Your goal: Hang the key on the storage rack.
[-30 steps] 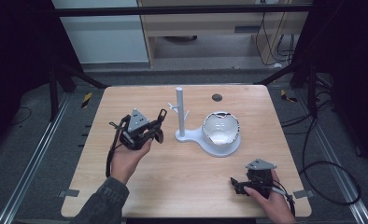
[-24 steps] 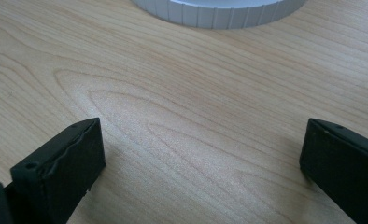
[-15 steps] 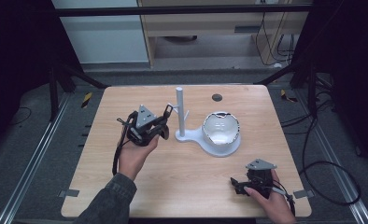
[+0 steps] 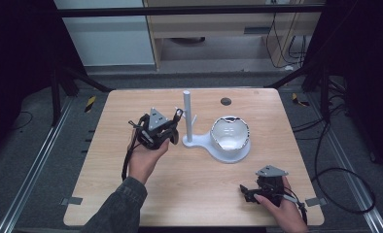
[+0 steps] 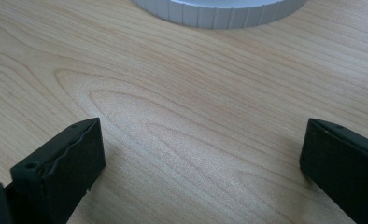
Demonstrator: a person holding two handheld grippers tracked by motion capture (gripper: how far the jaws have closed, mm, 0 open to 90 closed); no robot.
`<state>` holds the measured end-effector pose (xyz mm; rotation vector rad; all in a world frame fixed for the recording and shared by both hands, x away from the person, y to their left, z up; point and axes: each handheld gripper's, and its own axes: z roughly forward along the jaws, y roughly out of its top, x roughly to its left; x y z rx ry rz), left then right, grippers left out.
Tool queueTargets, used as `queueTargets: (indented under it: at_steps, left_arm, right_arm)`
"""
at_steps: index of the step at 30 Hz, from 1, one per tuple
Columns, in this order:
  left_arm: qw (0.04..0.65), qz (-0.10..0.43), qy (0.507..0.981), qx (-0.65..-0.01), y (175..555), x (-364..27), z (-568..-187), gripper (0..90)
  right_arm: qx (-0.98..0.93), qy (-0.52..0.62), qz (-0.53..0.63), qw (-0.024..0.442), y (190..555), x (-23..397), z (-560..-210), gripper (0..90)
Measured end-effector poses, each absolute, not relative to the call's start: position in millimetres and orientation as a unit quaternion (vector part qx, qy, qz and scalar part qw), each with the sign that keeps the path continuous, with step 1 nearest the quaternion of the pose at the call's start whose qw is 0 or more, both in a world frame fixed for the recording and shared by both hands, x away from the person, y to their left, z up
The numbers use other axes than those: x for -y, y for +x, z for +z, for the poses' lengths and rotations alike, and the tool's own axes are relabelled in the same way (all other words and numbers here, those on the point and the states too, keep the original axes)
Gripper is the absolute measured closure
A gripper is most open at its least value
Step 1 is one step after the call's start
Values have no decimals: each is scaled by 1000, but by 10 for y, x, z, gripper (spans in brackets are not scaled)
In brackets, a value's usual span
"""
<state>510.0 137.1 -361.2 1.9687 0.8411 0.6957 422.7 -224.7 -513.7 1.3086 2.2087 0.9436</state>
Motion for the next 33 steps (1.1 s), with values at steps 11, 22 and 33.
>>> queueTargets:
  at_steps: [11,22,33]
  left_arm:
    - [431,281,787,-342,5174,-1272,-3688,799]
    - [434,281,780,-352,5244,-1201,-3799,798]
    - [438,284,776,-356,5253,-1175,-3844,798]
  right_arm:
    - [-791,468,338,202,4227,2248,-5137,4]
    - [-792,467,337,203,4228,2251,-5138,4]
    - [-792,466,337,203,4227,2252,-5138,4]
